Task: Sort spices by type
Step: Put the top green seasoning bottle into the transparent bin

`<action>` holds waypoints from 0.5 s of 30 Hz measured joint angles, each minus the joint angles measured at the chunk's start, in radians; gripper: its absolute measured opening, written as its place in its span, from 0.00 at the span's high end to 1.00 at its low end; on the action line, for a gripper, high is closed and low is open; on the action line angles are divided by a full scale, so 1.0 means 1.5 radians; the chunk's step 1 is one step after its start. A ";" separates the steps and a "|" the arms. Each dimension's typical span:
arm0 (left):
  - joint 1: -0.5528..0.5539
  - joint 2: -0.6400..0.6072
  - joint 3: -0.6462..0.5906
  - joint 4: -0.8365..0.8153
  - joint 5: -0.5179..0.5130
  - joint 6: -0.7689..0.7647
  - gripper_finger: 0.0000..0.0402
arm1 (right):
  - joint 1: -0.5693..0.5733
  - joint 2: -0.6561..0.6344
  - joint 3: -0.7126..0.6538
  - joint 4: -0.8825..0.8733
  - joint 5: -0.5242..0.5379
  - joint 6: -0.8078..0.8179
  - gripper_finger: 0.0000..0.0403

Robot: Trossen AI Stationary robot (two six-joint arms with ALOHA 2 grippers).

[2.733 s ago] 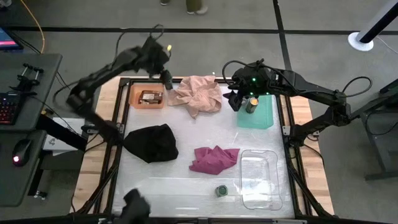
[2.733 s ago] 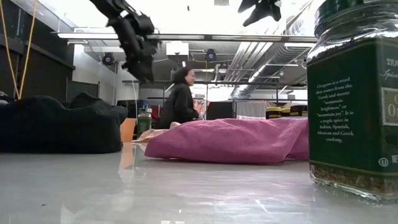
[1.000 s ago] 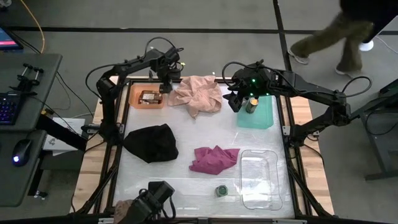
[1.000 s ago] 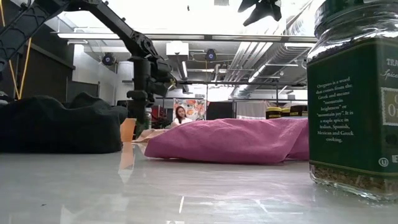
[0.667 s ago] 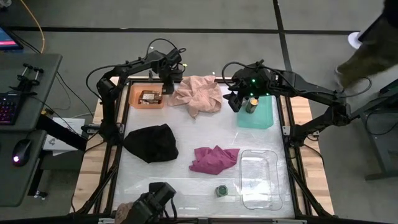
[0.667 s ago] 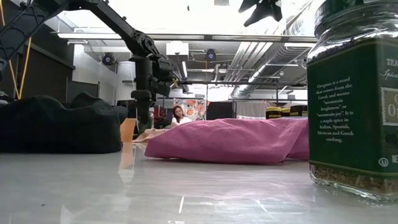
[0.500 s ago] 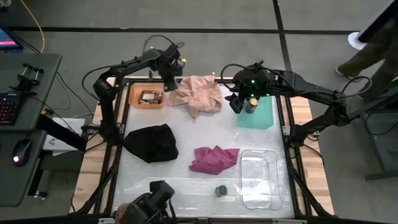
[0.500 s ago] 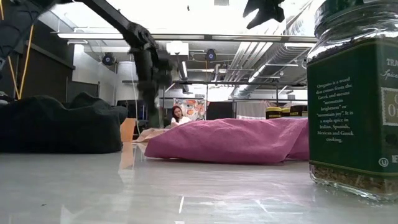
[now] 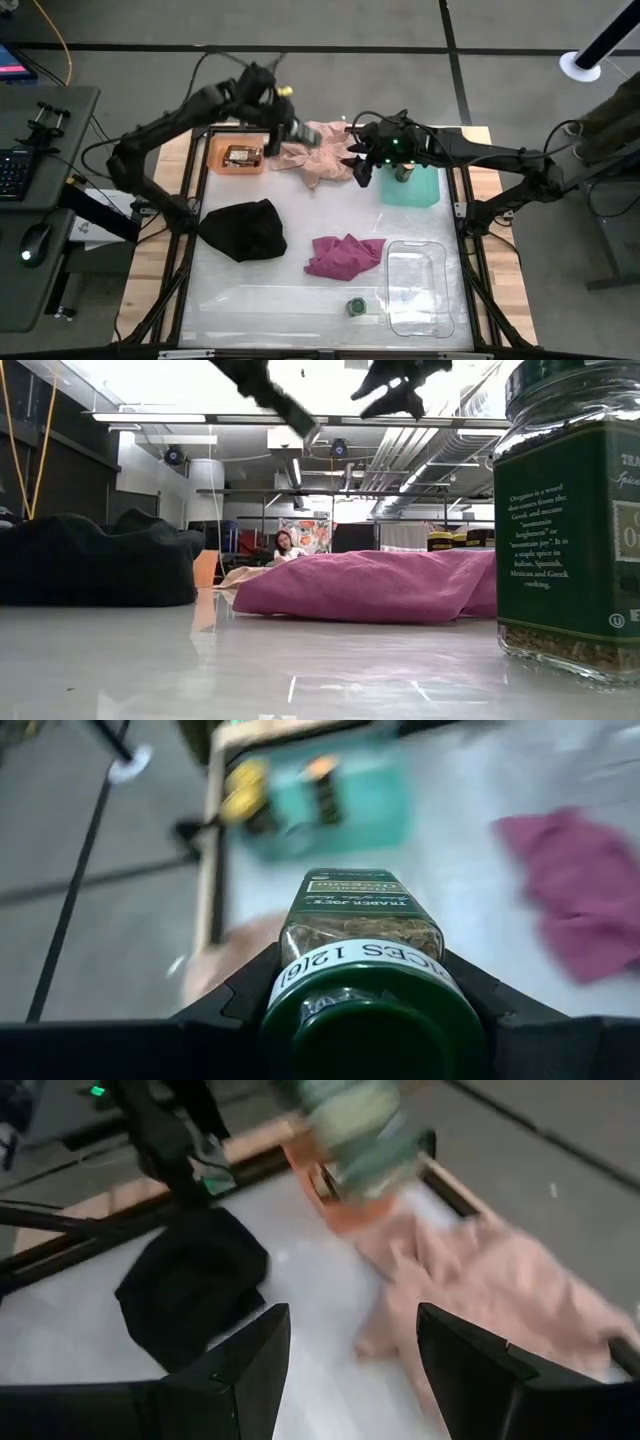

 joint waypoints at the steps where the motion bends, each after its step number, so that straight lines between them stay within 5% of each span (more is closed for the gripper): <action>1: -0.037 -0.009 0.000 0.002 -0.016 -0.012 0.60 | 0.005 0.000 0.000 0.016 0.003 -0.019 0.47; 6: -0.208 -0.016 0.000 0.041 -0.203 -0.081 0.60 | 0.054 0.000 0.020 0.021 0.032 -0.145 0.47; 11: -0.301 -0.011 0.001 0.076 -0.371 -0.181 0.60 | 0.136 0.000 0.021 0.001 0.063 -0.274 0.47; 15: -0.334 -0.010 0.000 0.056 -0.407 -0.261 0.60 | 0.190 0.000 0.021 -0.007 0.166 -0.336 0.42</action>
